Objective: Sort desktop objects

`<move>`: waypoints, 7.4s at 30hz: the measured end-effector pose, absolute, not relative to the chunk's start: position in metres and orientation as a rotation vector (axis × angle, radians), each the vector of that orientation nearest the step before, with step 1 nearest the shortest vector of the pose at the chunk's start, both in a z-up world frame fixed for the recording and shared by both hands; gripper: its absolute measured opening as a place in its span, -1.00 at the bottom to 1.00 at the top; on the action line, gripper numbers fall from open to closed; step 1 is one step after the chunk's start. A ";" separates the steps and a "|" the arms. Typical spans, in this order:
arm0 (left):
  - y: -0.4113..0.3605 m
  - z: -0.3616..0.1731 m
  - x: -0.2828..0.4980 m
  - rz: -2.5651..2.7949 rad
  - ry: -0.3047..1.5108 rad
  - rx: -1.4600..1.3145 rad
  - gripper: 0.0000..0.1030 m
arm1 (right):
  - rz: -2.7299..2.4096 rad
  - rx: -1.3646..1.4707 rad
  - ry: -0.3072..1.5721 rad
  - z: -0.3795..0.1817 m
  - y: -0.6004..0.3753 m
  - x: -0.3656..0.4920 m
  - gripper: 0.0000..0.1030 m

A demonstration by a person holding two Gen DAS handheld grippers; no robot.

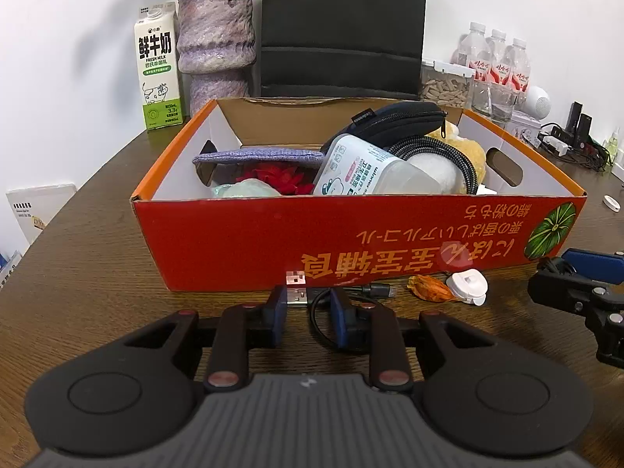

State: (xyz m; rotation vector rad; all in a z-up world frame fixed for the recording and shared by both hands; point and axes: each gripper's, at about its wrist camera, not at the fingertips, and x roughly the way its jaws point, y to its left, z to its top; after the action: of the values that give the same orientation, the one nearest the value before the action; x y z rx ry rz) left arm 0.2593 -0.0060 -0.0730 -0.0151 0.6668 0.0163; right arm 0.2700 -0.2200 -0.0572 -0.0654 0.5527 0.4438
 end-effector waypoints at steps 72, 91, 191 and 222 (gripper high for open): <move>0.009 -0.002 0.334 0.059 0.476 -0.089 -0.52 | 0.367 -0.037 0.509 -0.009 -0.191 0.387 -0.05; 0.011 -0.011 0.361 0.088 0.514 -0.064 0.93 | 0.367 -0.050 0.559 -0.013 -0.192 0.415 0.69; 0.014 -0.059 0.237 0.041 0.632 -0.018 1.00 | 0.379 -0.091 0.663 -0.064 -0.192 0.291 0.55; 0.016 -0.061 0.237 0.052 0.637 -0.034 1.00 | 0.427 -0.100 0.647 -0.071 -0.167 0.291 -0.53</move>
State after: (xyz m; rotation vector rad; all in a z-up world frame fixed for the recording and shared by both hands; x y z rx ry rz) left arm 0.2365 0.0159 -0.0615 -0.0341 0.6374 0.0519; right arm 0.2914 -0.1673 -0.0711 -0.0997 0.6467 0.4270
